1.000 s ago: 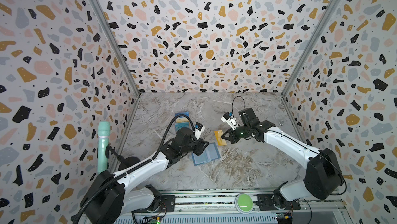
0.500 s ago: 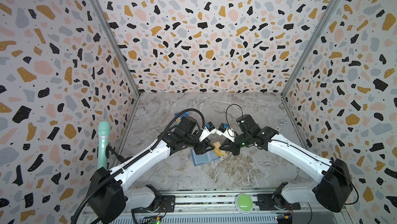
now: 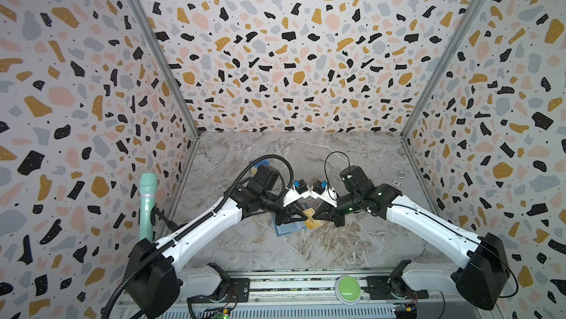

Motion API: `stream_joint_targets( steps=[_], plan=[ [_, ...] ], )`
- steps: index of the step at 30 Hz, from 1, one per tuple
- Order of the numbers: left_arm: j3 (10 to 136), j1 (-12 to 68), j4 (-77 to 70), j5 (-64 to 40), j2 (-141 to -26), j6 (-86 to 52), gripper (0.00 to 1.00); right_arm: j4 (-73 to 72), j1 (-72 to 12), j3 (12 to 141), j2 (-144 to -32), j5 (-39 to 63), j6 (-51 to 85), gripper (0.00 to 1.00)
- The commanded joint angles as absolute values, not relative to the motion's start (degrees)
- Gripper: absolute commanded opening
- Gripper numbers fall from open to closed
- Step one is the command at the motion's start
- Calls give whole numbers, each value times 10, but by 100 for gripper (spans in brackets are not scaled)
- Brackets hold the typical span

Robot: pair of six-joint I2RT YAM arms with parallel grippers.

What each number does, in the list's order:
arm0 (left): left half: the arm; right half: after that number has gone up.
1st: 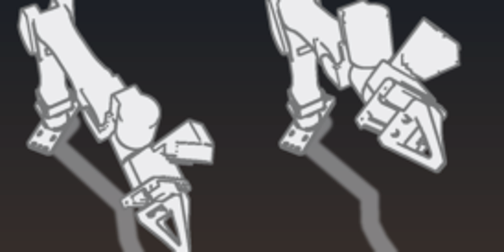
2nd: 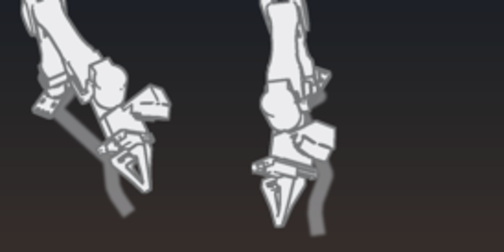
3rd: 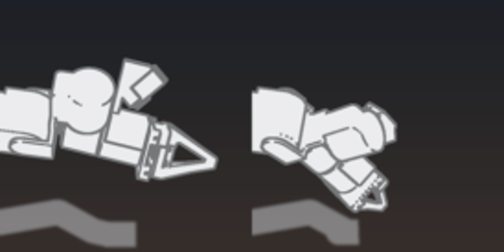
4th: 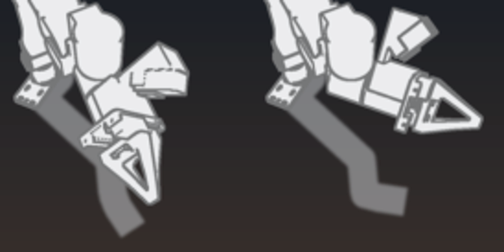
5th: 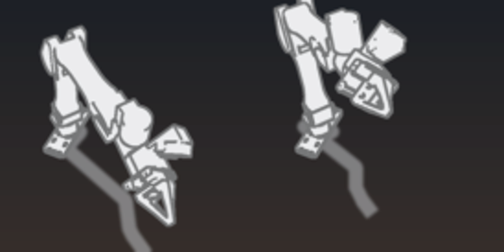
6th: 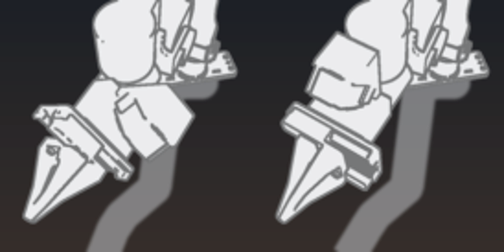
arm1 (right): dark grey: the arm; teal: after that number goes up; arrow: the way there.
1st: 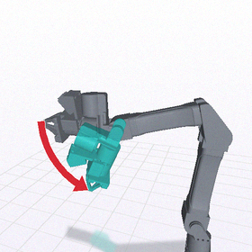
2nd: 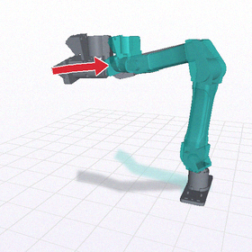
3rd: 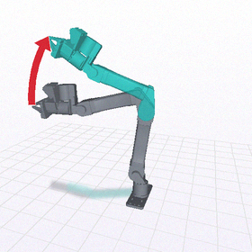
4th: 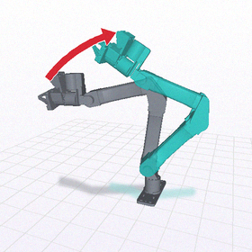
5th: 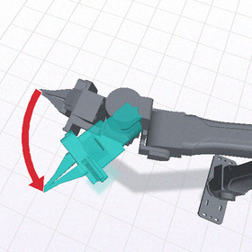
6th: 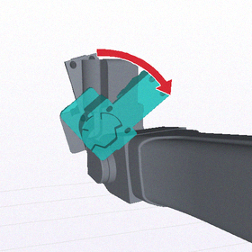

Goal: Take the credit cards out of the card holder
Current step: Pass the credit card.

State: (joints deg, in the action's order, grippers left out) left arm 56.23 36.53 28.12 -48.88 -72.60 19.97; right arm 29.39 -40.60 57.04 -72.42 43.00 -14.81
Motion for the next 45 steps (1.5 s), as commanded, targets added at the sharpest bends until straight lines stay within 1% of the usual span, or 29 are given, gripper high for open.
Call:
stream_joint_targets(
  steps=[1,5,9,10,11,12,13,15,18,21,23,26,28,31,35,37,39,45],
  plan=[
    [561,368,262,-545,-718,202,14,285,-409,570,-709,442,-159,0],
    [556,368,272,-550,-719,206,0,279,-409,569,-698,442,-155,0],
    [554,368,267,-549,-714,194,0,259,-408,564,-680,426,-136,1],
    [555,367,259,-551,-711,183,0,253,-407,563,-675,418,-128,10],
    [555,367,247,-554,-708,173,0,250,-405,562,-671,408,-121,26],
    [554,367,232,-555,-704,159,0,246,-400,559,-667,399,-110,46],
    [551,367,211,-555,-699,140,0,241,-392,556,-661,396,-99,58],
    [543,363,156,-546,-686,91,0,222,-370,544,-648,400,-74,70],
    [520,354,46,-513,-662,2,0,159,-323,507,-615,431,-20,82],
    [492,344,-65,-456,-642,-93,0,40,-284,444,-574,475,62,89],
    [477,341,-131,-424,-634,-146,0,-60,-272,401,-555,497,128,90],
    [449,339,-244,-384,-623,-228,0,-250,-269,330,-545,514,238,89],
    [431,339,-311,-365,-619,-274,0,-384,-270,294,-553,522,309,87],
    [418,337,-364,-345,-616,-315,0,-534,-271,267,-579,520,385,83],
    [401,336,-429,-337,-613,-360,0,-647,-277,267,-624,514,435,75],
    [393,335,-457,-334,-611,-379,0,-696,-282,274,-648,512,455,68],
    [385,336,-472,-330,-610,-388,0,-727,-290,285,-667,512,467,63],
    [364,335,-508,-328,-609,-406,0,-776,-313,321,-712,504,478,54]
  ],
)
